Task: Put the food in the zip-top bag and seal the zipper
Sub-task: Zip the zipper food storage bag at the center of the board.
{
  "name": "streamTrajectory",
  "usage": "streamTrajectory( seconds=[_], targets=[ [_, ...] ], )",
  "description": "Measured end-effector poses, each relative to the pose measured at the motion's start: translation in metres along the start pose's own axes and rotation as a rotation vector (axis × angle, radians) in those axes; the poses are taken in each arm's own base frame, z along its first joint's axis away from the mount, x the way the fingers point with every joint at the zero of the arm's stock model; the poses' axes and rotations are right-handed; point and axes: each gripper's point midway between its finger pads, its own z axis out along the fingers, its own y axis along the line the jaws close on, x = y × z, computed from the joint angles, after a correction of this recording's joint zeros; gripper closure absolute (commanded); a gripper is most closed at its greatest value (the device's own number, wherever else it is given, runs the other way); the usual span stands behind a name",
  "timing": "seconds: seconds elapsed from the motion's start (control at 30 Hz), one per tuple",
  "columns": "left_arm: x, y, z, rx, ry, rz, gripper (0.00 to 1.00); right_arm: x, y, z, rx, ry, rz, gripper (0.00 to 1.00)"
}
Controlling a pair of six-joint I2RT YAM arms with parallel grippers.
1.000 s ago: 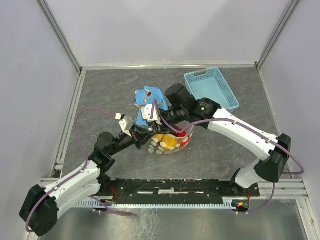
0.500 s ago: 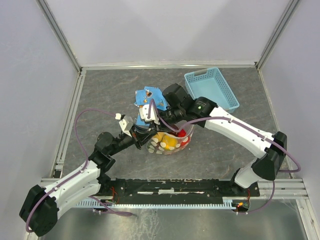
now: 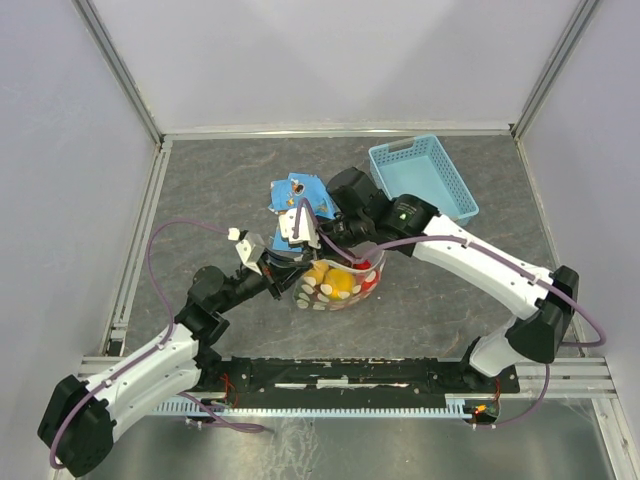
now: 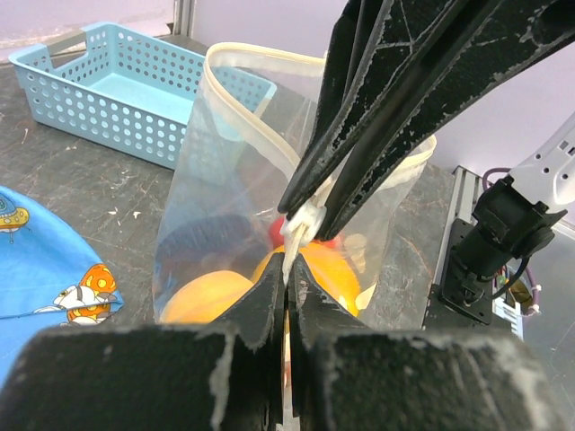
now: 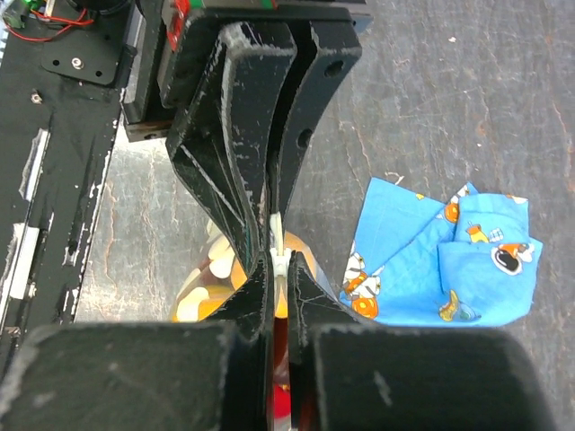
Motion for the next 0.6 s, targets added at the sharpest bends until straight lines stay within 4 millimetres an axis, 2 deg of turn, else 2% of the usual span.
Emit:
streamTrajectory(
  seconds=[0.4, 0.6],
  targets=[
    [-0.009, 0.003, -0.001, -0.028, -0.036, 0.011, 0.97, 0.016, -0.008, -0.024, 0.126, 0.093, -0.006, 0.98],
    [-0.011, 0.011, -0.003, -0.075, -0.052, 0.010, 0.97, 0.029, -0.009, -0.033, 0.174, 0.146, 0.003, 0.98]
  ],
)
